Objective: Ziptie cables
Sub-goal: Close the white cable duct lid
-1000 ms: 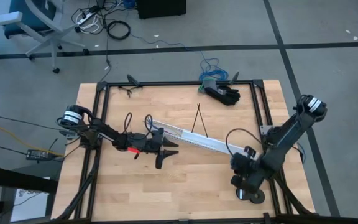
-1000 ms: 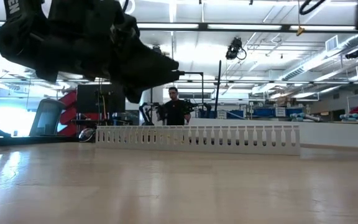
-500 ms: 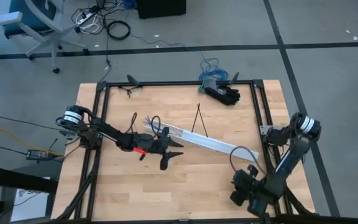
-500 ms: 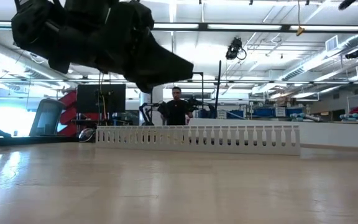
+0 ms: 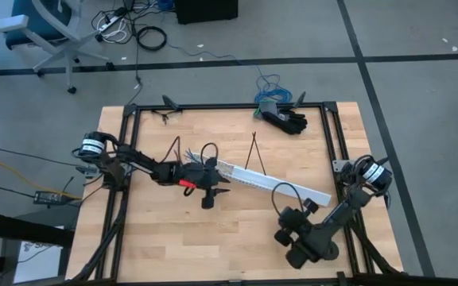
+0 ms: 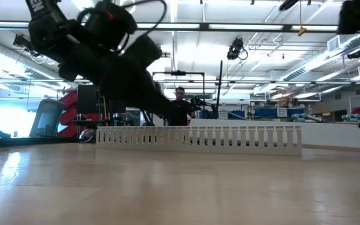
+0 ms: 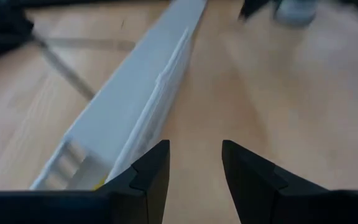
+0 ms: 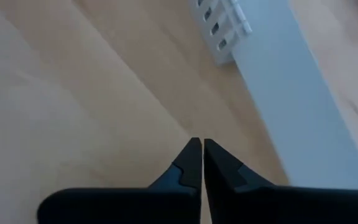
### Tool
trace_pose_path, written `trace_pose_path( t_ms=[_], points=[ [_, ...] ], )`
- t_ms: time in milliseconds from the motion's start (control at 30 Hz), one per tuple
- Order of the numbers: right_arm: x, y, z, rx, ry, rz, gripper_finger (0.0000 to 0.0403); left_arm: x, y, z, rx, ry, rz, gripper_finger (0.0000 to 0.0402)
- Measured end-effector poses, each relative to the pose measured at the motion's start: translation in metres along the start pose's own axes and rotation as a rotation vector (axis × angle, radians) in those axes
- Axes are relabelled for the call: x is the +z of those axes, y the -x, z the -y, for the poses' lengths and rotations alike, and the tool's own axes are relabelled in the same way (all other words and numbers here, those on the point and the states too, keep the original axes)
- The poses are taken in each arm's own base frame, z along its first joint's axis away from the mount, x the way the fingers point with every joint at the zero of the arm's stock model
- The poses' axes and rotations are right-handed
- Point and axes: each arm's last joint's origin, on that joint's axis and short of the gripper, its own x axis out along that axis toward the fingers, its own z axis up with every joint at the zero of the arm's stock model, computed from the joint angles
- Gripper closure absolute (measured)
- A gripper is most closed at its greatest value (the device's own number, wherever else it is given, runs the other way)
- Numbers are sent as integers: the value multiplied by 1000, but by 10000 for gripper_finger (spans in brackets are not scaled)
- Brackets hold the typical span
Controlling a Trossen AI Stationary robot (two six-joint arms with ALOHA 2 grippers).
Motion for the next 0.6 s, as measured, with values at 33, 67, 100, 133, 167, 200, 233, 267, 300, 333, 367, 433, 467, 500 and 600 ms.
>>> trace_pose_path(
  t_ms=[33,67,100,133,167,200,233,267,300,333,367,433,467,500,600],
  points=[
    [4,-2,0,-7,29,-6,393,-2,-1,-3,8,-17,-35,244],
    [7,-4,0,-12,47,-9,388,-2,-1,-6,15,-33,-67,244],
    [10,-6,1,-17,60,-13,383,-2,-1,-9,18,-52,-99,244],
    [14,-7,2,-24,68,-17,377,0,-3,-11,22,-72,-121,244],
    [17,-9,3,-32,79,-20,370,4,-4,-13,24,-95,-139,244],
    [20,-11,3,-38,94,-23,363,7,-6,-15,26,-116,-161,244],
    [23,-12,5,-45,104,-27,354,10,-7,-16,25,-140,-189,244],
    [26,-12,7,-57,114,-31,345,13,-8,-18,23,-161,-218,244],
    [30,-12,10,-70,122,-38,336,17,-9,-19,20,-186,-246,244],
    [33,-12,14,-85,124,-44,326,21,-10,-21,16,-209,-269,244],
    [38,-11,19,-99,121,-52,315,26,-11,-22,14,-230,-287,244],
    [48,-7,28,-111,104,-72,293,34,-12,-25,9,-265,-337,244],
    [53,-5,33,-111,92,-83,282,38,-12,-27,5,-282,-363,244],
    [58,-4,38,-110,85,-89,270,42,-12,-29,4,-299,-382,244],
    [70,1,47,-86,81,-94,230,53,-11,-34,5,-312,-417,244]
  ],
)
